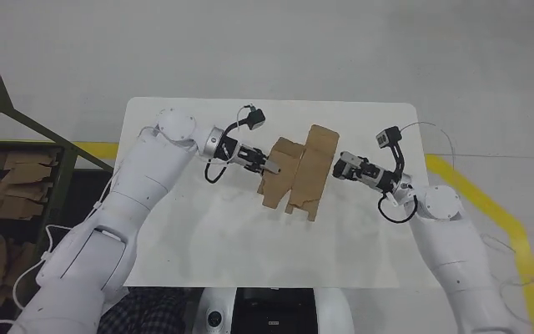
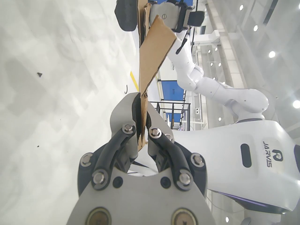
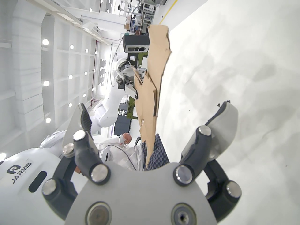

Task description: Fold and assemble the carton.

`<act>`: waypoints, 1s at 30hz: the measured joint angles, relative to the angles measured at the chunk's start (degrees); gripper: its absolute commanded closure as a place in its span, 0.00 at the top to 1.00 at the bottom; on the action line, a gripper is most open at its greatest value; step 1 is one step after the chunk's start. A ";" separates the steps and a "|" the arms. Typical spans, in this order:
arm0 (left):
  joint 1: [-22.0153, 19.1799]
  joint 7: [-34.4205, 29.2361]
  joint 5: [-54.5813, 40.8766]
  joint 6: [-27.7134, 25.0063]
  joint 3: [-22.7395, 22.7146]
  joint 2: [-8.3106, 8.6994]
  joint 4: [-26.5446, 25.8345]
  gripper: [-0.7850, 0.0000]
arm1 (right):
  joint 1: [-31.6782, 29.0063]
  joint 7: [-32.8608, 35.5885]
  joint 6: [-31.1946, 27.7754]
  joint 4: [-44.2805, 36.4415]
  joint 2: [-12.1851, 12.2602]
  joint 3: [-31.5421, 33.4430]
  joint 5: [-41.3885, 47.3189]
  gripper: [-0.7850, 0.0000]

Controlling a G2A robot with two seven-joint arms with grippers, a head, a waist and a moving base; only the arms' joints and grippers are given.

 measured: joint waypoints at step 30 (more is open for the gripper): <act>-2.45 5.31 -19.83 -5.35 6.33 2.63 1.75 1.00 | 3.69 8.62 0.02 6.38 -0.54 -3.69 10.84 0.00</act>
